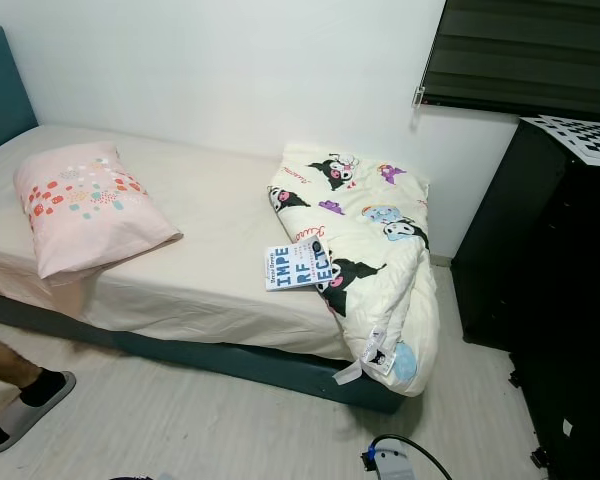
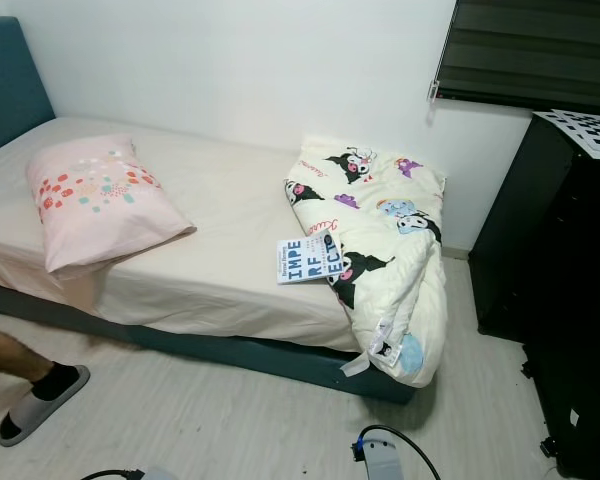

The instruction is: Clean up the room

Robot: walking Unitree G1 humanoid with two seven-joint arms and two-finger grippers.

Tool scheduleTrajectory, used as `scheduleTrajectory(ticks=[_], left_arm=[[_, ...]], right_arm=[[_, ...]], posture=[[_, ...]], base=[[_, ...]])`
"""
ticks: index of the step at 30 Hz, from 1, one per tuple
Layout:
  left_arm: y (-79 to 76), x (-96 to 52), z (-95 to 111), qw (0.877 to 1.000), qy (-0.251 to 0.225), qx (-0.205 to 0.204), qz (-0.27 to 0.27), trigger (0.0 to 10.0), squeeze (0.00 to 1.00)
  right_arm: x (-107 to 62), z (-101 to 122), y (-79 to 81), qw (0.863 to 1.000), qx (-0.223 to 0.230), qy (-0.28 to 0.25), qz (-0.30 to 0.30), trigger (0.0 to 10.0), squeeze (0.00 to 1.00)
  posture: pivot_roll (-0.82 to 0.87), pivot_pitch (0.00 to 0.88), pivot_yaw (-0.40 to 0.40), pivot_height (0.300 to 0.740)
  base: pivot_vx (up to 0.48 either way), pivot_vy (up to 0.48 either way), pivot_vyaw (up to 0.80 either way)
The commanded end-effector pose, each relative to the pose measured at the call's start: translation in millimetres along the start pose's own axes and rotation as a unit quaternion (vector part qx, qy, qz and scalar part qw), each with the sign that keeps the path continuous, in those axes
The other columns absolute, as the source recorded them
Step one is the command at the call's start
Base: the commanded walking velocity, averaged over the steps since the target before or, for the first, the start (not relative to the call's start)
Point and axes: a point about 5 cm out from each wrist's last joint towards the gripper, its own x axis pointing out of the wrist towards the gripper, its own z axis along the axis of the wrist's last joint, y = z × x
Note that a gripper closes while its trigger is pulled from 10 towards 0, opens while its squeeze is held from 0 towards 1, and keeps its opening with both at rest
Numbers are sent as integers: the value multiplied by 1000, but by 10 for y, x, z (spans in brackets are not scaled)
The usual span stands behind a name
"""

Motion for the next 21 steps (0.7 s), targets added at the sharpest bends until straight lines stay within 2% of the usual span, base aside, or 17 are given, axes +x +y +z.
scheduleTrajectory(ticks=[1,6,12,18,21], left_arm=[[-72,1,3,1000,-1,-16,-11,10000,0],[-83,6,65,999,-15,-34,-13,10000,0],[-96,7,73,999,-16,-33,-16,10000,0],[-122,5,53,999,-9,-40,-32,10000,0],[-157,7,67,998,-8,-46,-37,10000,0]], right_arm=[[1,72,-13,1000,-19,-10,-13,10000,0],[1,69,-21,1000,-14,-11,-15,10000,0],[0,66,-29,1000,-10,-12,-17,10000,0],[0,56,-33,1000,-2,-10,-25,10000,0],[0,57,-32,1000,-3,-10,-26,10000,0]], posture=[[13,0,-99,740],[4,0,-103,740],[5,0,-104,740],[5,0,-105,740],[4,0,-102,740]], base=[[0,0,800],[0,0,800],[0,0,800],[0,0,0],[0,-364,0]])
